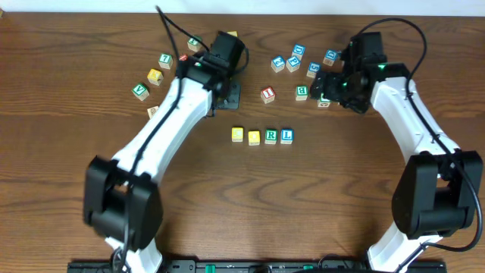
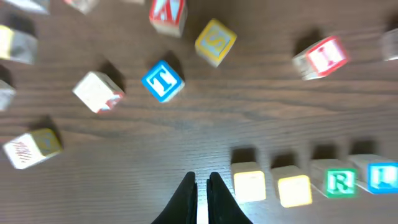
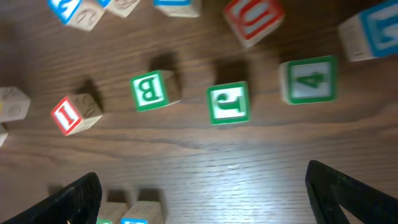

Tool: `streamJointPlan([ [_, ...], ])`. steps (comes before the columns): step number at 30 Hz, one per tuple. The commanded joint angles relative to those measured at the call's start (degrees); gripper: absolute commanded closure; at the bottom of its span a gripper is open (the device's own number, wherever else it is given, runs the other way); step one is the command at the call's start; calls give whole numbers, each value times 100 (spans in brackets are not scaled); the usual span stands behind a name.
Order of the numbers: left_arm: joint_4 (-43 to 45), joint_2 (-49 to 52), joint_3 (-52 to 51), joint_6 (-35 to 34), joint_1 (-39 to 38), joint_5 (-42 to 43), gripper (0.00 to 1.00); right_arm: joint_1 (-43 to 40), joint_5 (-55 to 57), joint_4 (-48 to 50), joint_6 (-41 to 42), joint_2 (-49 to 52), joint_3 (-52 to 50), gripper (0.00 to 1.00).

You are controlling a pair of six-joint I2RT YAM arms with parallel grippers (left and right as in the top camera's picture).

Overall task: Spell out CORL
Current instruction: 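Move the left gripper down to the yellow C block at row's left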

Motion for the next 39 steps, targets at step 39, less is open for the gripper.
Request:
streamJointPlan([
  [39,278,1397,-310,44,-168,815,93,-35,-55,11,22,-175,15,1],
])
